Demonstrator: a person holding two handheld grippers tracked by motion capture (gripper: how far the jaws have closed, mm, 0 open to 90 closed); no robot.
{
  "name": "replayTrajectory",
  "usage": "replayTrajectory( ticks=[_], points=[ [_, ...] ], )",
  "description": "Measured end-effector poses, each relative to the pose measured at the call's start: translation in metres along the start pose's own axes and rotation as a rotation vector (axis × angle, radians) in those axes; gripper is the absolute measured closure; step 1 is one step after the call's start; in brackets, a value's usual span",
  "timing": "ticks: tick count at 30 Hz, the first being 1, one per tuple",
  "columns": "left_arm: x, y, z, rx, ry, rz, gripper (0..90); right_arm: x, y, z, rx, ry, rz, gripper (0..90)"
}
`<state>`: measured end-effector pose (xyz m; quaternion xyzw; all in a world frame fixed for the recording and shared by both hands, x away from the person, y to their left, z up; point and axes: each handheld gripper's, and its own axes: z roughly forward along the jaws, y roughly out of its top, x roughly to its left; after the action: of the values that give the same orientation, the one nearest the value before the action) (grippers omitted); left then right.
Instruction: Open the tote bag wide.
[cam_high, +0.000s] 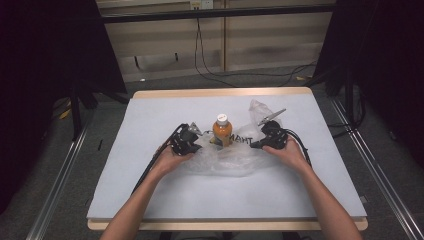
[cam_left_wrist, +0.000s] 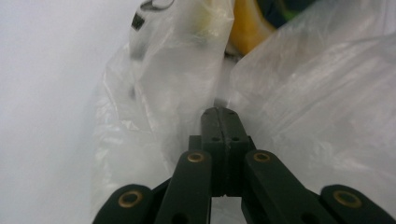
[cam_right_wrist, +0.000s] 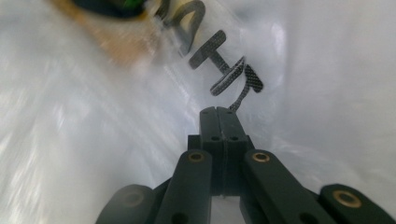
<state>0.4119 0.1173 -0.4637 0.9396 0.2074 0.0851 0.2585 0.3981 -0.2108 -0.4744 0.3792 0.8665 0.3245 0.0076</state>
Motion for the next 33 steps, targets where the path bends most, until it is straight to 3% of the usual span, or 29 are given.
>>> replayTrajectory(
  ticks=[1,4,7,8,9,11,12,14,16,17,18,20,22,23,24,26,31,33],
  points=[
    [0.004,-0.007,-0.004,-0.006,-0.007,-0.011,90.0,0.001,-0.007,-0.007,0.026,0.001,-0.01,90.0],
    [0.007,-0.018,-0.009,-0.018,-0.004,-0.045,90.0,-0.004,-0.02,-0.017,0.021,0.019,-0.013,90.0],
    [0.009,-0.025,-0.013,-0.018,-0.012,-0.037,90.0,-0.006,-0.03,-0.024,0.013,0.027,-0.004,90.0],
    [0.008,-0.028,-0.014,-0.028,-0.013,-0.06,90.0,-0.006,-0.034,-0.027,0.014,0.02,-0.014,90.0],
    [0.009,-0.033,-0.018,-0.016,-0.018,-0.037,90.0,-0.001,-0.039,-0.031,0.024,0.009,-0.019,90.0],
    [0.01,-0.039,-0.02,-0.044,-0.023,-0.054,90.0,0.002,-0.043,-0.035,0.032,-0.001,-0.055,90.0],
    [0.008,-0.042,-0.019,-0.081,-0.028,-0.102,90.0,0.004,-0.046,-0.037,0.036,-0.004,-0.057,90.0],
    [0.009,-0.043,-0.02,-0.072,-0.023,-0.078,90.0,0.004,-0.052,-0.039,0.015,0.0,-0.058,90.0],
    [0.005,-0.044,-0.019,-0.098,-0.003,-0.097,90.0,0.004,-0.055,-0.042,0.016,-0.009,-0.065,90.0],
    [0.005,-0.044,-0.018,-0.116,-0.006,-0.128,90.0,0.006,-0.055,-0.042,0.012,-0.017,-0.059,90.0],
    [0.008,-0.045,-0.021,-0.09,-0.02,-0.089,90.0,0.006,-0.056,-0.041,0.0,-0.022,-0.061,90.0],
    [0.008,-0.048,-0.02,-0.129,-0.035,-0.124,90.0,0.005,-0.059,-0.041,-0.042,-0.022,-0.044,90.0],
    [0.011,-0.049,-0.022,-0.13,-0.052,-0.117,90.0,0.006,-0.06,-0.04,-0.063,-0.017,-0.035,90.0],
    [0.012,-0.05,-0.023,-0.192,-0.066,-0.166,90.0,0.007,-0.059,-0.04,-0.107,-0.011,-0.023,90.0],
    [0.012,-0.05,-0.023,-0.192,-0.066,-0.166,90.0,0.007,-0.059,-0.04,-0.107,-0.011,-0.023,90.0],
    [0.013,-0.049,-0.032,-0.249,-0.082,-0.193,90.0,0.012,-0.055,-0.045,-0.168,0.005,-0.015,90.0],
    [0.009,-0.047,-0.046,-0.308,-0.092,-0.201,90.0,0.02,-0.054,-0.053,-0.224,0.02,-0.026,90.0],
    [0.007,-0.045,-0.057,-0.361,-0.102,-0.208,90.0,0.027,-0.055,-0.06,-0.248,0.03,-0.032,90.0]
  ],
)
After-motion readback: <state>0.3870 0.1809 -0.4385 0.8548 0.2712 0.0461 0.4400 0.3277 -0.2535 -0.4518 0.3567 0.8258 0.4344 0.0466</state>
